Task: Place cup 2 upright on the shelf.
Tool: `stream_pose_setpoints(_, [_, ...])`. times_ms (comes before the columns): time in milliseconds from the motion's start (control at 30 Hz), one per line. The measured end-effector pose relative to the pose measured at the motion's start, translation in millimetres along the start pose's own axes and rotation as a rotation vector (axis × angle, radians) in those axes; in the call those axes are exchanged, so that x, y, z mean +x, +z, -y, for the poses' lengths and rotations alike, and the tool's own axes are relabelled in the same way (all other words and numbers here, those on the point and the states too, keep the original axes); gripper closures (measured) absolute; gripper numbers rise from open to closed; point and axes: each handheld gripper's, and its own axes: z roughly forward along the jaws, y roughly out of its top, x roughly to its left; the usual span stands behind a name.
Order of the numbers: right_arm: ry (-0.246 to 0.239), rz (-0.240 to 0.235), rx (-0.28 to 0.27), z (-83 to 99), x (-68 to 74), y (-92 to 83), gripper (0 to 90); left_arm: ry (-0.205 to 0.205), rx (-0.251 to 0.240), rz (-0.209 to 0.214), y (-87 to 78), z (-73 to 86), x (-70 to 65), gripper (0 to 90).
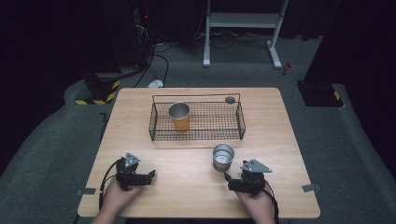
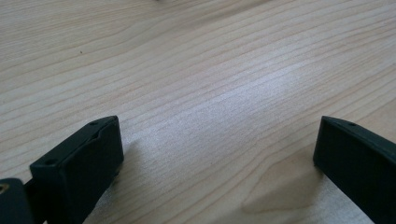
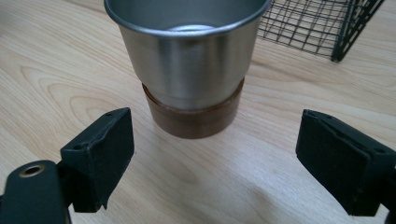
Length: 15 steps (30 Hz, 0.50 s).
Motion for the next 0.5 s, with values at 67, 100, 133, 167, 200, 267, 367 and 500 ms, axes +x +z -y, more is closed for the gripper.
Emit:
stream_pose_setpoints(67, [-0.008, 0.004, -0.007, -0.8, 0.4, 2.4, 11.2, -0.001, -0.001, -0.003, -1.2, 1.2, 0.1, 1.9])
stream_pose_setpoints(100, [0.002, 0.008, -0.006, -1.3, 1.6, 4.1, 10.2, -0.001, 0.000, -0.004, -1.8, 1.7, 0.4, 1.9])
stream_pose_setpoints(133, [-0.004, 0.011, -0.007, -2.0, 1.6, 5.5, 10.2, -0.004, 0.000, -0.006, -2.3, 2.3, 0.1, 2.0])
stream_pose_setpoints(167, [0.000, 0.014, -0.010, -2.5, 2.1, 6.4, 10.2, -0.007, -0.001, -0.009, -2.9, 2.9, 0.0, 2.1])
stream_pose_setpoints(200, [0.000, 0.011, -0.013, -3.2, 2.3, 7.2, 10.2, -0.006, -0.002, -0.009, -3.5, 3.6, 0.0, 2.2])
stream_pose_setpoints(267, [-0.002, 0.008, -0.025, -4.8, 2.9, 9.1, 10.2, -0.005, 0.000, -0.010, -5.0, 4.8, 0.4, 2.3])
stream_pose_setpoints(367, [0.003, -0.001, -0.035, -6.6, 3.4, 11.7, 10.2, -0.008, -0.001, -0.012, -6.7, 6.5, 0.8, 2.5])
stream_pose_setpoints(500, [0.018, -0.020, -0.033, -9.8, 4.7, 14.6, 10.3, -0.011, -0.002, -0.013, -7.6, 7.5, 0.8, 2.7])
